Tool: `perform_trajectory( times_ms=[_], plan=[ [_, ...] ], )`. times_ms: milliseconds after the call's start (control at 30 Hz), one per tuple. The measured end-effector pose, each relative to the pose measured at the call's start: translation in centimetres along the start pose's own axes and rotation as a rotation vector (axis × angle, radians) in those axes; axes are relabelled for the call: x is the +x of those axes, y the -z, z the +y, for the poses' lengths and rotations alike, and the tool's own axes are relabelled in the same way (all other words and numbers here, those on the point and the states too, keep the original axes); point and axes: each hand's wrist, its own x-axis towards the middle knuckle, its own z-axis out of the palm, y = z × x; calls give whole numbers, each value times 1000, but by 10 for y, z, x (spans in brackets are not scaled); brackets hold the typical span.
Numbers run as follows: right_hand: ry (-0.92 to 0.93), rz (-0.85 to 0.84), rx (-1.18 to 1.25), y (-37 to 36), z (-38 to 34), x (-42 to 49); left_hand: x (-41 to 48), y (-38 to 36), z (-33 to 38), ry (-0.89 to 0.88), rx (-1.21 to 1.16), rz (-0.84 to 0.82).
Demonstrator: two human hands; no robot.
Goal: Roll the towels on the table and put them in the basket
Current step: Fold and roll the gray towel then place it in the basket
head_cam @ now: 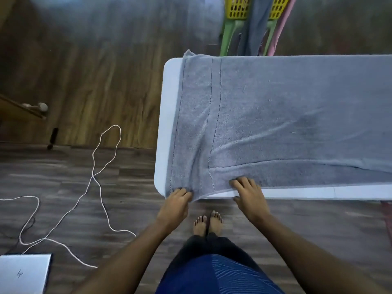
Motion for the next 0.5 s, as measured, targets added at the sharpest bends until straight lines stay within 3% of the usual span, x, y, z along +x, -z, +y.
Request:
perform_trajectory(
  times_ms=[200, 500],
  plan=[
    [95, 89, 100, -12, 7, -18, -18, 3, -1, -28, -29, -8],
    [-37, -62, 162, -28, -10, -55, -26, -10, -3, 0, 159, -147]
  ],
)
